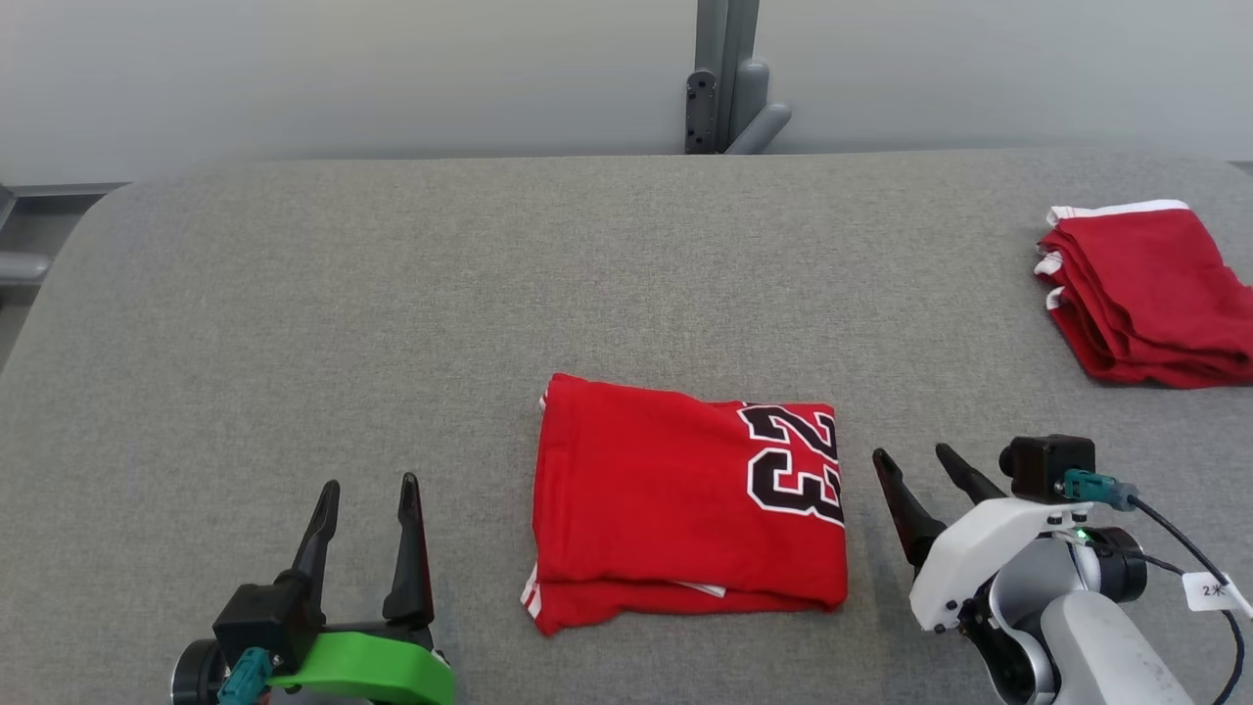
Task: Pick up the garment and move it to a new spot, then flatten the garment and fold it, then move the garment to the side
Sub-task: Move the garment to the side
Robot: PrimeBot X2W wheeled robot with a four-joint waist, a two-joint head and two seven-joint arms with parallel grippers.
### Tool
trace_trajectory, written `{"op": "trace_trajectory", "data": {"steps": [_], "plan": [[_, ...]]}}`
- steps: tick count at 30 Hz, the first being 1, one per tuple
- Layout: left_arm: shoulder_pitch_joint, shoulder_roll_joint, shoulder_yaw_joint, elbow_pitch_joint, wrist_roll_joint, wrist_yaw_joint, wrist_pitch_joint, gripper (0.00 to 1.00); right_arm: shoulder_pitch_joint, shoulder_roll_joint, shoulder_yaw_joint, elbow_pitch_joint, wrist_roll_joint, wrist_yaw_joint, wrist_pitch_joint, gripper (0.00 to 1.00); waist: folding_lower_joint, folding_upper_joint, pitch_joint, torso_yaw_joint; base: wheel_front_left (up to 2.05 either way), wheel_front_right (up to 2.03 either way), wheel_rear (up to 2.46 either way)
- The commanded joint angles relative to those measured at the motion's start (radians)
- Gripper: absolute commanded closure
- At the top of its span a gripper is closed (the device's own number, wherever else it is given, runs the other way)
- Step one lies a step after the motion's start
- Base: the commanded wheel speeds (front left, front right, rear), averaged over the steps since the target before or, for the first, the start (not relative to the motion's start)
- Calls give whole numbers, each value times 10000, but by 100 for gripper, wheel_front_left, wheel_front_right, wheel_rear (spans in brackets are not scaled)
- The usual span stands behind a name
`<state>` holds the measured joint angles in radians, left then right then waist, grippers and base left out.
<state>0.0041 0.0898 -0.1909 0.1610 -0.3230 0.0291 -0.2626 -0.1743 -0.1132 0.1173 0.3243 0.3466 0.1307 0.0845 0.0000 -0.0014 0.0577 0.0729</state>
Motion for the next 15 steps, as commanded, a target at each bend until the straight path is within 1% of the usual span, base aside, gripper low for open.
{"op": "trace_trajectory", "data": {"steps": [1,6,11,15], "plan": [[51,-15,10,5,33,-34,-28,0,-164,-177,120,139,345,-3,311,0,0,14,66,146,0,0,0],[-27,-66,-14,60,68,-97,-28,0,-548,-561,524,631,1475,-3,1217,0,0,14,213,404,0,0,0],[-136,-113,-23,97,102,-122,-27,0,-863,-730,860,1031,2575,-3,1752,0,0,14,400,685,0,0,0],[-193,-137,7,106,122,-145,-27,0,-1006,-816,1039,1291,2994,-3,1954,0,0,14,523,826,0,0,0]]}}
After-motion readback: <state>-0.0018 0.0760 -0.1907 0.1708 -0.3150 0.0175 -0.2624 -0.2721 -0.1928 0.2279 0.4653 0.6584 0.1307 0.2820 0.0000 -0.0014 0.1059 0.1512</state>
